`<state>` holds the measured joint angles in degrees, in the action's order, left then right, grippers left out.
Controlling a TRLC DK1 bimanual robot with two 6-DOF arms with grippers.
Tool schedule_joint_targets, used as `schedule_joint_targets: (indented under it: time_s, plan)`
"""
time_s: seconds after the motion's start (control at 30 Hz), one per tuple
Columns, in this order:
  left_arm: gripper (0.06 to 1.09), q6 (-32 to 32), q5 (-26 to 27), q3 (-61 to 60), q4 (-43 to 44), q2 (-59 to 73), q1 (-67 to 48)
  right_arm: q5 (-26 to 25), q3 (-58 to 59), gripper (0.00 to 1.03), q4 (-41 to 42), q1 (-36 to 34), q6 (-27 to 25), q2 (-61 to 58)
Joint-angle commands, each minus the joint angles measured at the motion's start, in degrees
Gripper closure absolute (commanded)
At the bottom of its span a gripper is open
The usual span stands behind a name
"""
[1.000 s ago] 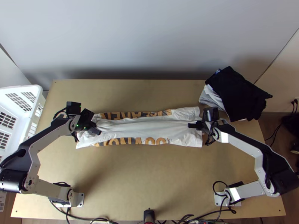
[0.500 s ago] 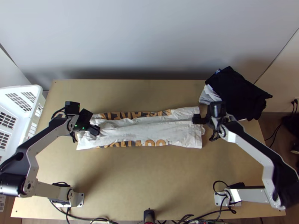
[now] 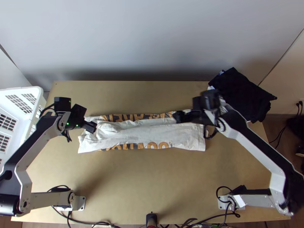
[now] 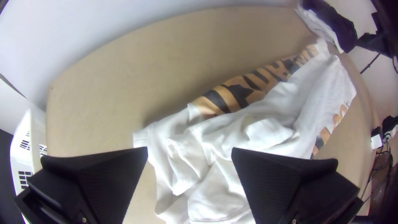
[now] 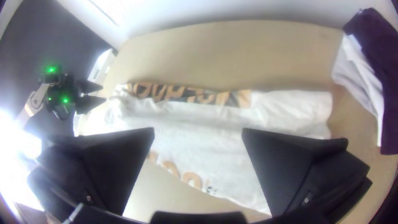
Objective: Fold the t-shirt
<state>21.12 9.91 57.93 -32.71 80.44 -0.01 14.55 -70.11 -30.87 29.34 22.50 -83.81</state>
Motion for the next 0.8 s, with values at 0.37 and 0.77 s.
schedule_joint_targets:
  time_s: [0.37,0.77]
  plan:
    - [0.10,-3.11,11.88,0.08,-7.98,-1.43,10.03,22.28,-25.87,0.05,-6.74,11.00,11.34,-29.83]
    - [0.10,-1.26,16.28,-0.01,-11.85,6.57,17.24,25.53,-33.43,0.05,-13.51,12.05,12.48,-42.84]
